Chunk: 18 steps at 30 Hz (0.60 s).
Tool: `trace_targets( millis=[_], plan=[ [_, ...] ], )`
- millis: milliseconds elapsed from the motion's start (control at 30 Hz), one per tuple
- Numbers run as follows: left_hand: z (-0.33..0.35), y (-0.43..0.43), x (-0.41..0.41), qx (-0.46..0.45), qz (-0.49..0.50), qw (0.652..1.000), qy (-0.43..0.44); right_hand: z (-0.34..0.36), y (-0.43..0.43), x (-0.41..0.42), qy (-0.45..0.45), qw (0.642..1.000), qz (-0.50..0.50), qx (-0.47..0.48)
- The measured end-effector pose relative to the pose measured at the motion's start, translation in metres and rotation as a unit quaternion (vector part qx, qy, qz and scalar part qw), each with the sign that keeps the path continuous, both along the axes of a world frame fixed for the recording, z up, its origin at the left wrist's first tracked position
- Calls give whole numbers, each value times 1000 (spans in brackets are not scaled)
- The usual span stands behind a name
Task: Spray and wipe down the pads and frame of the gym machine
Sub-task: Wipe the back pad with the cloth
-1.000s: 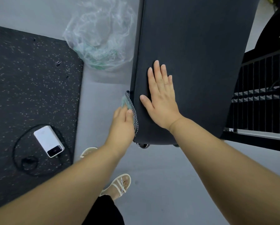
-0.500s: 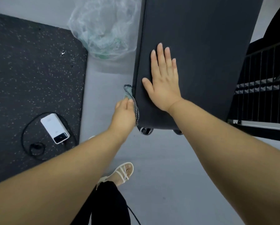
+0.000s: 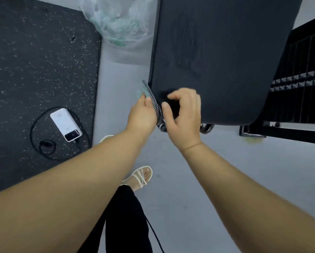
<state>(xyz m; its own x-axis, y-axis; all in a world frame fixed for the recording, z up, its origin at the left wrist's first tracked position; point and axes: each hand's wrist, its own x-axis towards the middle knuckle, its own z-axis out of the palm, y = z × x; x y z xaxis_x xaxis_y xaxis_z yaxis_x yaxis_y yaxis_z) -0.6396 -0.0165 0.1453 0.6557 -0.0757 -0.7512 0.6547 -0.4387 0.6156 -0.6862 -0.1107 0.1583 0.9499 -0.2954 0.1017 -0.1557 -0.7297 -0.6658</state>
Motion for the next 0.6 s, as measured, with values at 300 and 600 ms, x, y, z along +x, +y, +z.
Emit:
trace_targets(
  millis=[300,600],
  plan=[
    [1,-5,-21,-1,6,989,146,-5,59,-18,260,524,-359,728],
    [9,-2,-11,196,-35,980,16,-12,53,-2,169,468,-394,773]
  ],
)
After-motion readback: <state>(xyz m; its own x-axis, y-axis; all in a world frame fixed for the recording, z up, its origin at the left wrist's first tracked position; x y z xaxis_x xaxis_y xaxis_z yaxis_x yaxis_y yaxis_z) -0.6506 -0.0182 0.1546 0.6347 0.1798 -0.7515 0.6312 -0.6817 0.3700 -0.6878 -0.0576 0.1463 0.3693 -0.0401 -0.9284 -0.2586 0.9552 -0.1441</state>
